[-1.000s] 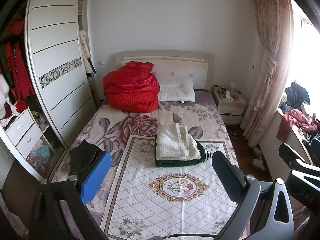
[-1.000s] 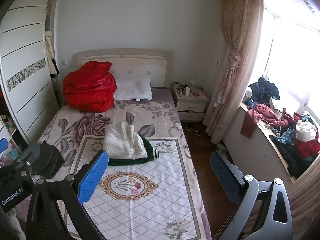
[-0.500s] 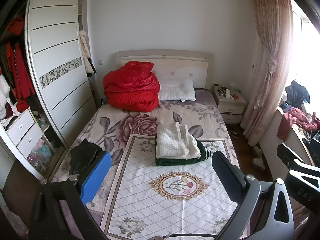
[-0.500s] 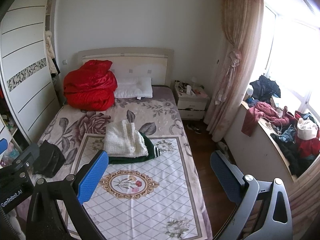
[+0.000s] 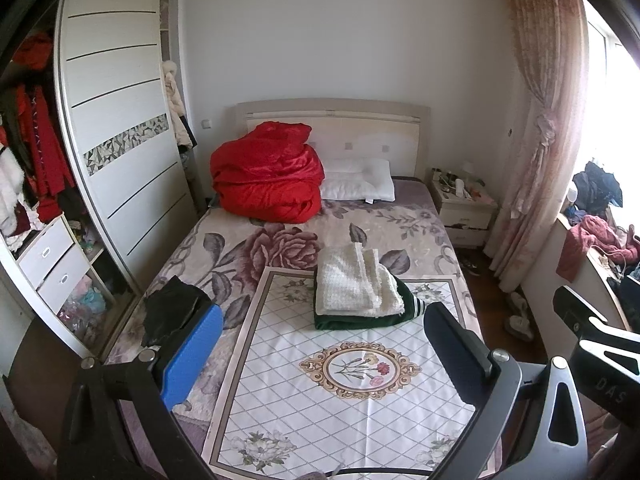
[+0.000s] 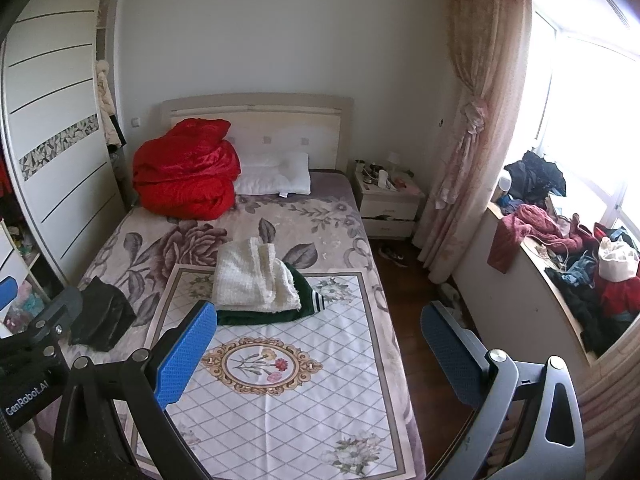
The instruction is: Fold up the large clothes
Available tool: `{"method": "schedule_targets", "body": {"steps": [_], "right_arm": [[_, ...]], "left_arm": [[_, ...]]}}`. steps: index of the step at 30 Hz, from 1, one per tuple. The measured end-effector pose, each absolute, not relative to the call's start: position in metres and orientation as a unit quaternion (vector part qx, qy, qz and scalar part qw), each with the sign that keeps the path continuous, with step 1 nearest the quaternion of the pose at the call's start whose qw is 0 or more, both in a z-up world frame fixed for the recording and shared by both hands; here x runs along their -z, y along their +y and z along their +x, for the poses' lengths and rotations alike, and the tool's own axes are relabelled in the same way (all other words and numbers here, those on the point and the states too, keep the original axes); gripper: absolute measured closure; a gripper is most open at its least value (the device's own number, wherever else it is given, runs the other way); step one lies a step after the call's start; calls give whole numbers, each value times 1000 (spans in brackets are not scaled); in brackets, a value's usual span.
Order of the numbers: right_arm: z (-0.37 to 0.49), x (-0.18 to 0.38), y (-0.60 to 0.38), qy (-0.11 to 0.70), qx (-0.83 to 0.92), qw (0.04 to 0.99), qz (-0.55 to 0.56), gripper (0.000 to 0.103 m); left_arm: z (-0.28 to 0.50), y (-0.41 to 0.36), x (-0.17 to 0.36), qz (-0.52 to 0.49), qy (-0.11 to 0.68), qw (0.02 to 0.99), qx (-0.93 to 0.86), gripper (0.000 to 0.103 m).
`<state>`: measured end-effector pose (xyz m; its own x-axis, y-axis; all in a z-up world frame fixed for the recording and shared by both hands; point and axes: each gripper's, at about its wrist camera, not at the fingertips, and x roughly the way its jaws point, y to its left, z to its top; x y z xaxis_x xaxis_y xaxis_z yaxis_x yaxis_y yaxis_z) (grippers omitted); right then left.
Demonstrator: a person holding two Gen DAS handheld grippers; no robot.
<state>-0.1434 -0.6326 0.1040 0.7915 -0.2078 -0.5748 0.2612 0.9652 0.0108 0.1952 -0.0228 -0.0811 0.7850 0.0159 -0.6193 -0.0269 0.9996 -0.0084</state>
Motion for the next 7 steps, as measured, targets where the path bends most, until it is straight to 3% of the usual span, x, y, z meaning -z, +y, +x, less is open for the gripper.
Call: {"method": "schedule_targets", "body": {"steps": [7], "right_arm": [[-149, -104, -633, 298, 122, 945, 48, 0]], "left_arm": [[193, -19, 81, -14, 327, 945, -18, 0]]}}
